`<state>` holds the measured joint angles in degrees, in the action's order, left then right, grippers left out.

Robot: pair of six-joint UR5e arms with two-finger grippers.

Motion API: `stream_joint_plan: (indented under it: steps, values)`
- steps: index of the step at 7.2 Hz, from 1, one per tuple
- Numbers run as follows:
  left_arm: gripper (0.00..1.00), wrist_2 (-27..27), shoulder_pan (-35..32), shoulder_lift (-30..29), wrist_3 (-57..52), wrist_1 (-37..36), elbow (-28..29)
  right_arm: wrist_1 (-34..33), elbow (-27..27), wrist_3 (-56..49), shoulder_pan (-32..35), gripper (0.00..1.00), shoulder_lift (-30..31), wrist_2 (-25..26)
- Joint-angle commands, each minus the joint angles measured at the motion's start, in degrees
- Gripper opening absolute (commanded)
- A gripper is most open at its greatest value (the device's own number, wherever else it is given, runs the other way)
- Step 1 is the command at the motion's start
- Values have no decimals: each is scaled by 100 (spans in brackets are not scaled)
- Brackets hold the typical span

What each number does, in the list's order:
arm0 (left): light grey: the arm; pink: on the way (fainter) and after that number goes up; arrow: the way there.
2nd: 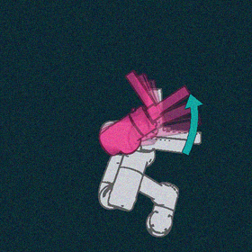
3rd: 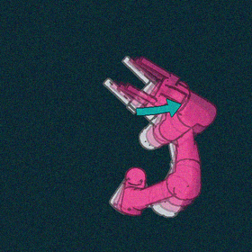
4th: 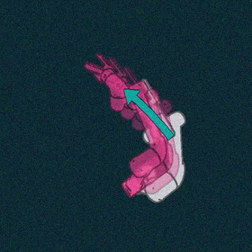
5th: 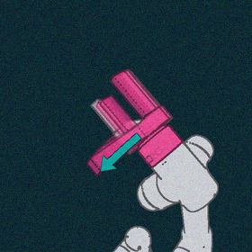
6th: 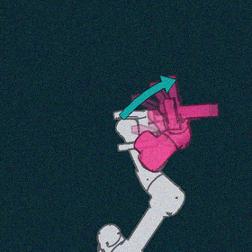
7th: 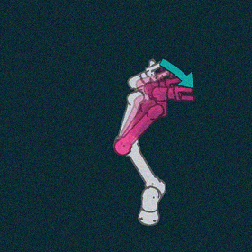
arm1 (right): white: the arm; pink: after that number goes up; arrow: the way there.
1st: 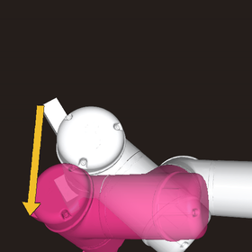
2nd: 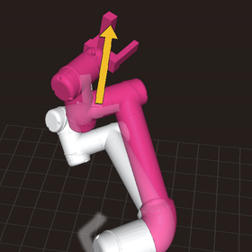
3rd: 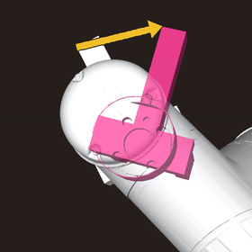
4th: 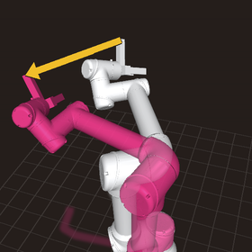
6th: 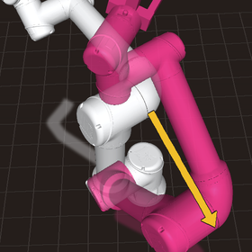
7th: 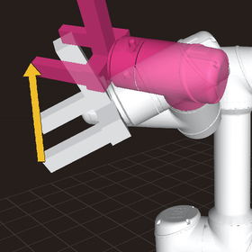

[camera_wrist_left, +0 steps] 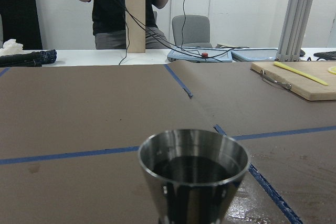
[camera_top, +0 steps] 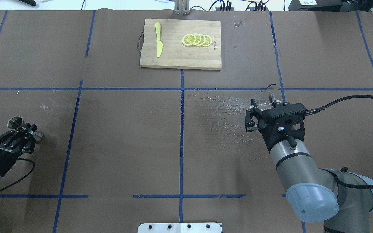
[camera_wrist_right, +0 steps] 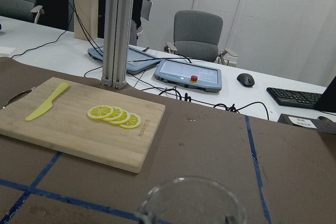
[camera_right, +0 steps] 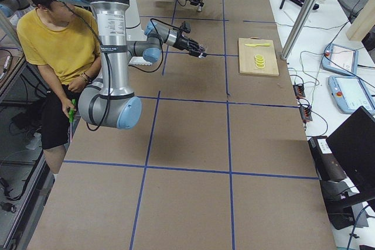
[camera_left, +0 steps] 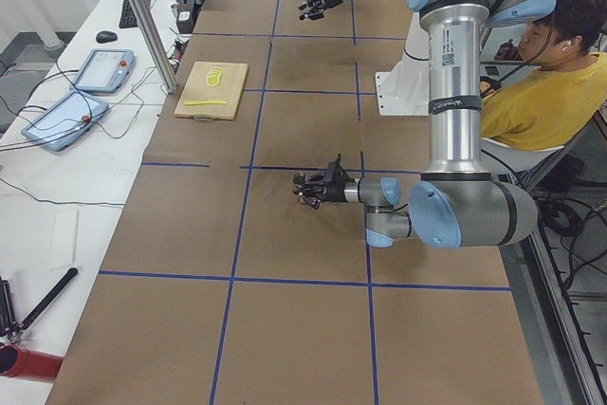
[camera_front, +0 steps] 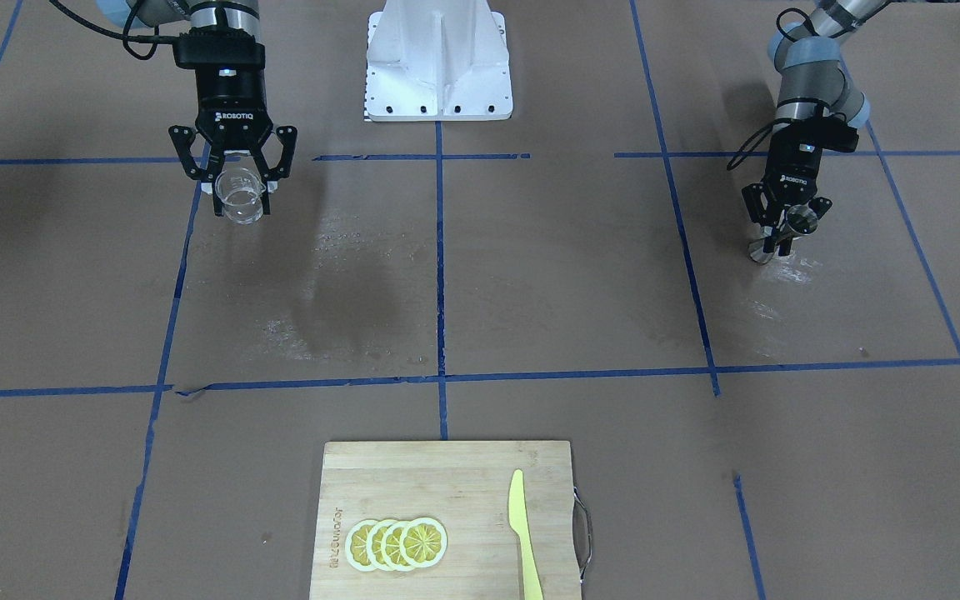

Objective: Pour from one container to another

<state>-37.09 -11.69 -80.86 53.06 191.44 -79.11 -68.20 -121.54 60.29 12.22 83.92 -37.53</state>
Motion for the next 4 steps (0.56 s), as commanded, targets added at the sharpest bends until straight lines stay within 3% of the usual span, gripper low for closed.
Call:
stream_joint_plan:
  steps: [1, 4]
  values:
    - [25, -52, 0, 8, -7, -2, 0, 0, -1, 0, 0, 2, -7, 0]
    - [33, -87, 0, 8, -7, -2, 0, 0, -10, 0, 0, 2, -7, 0]
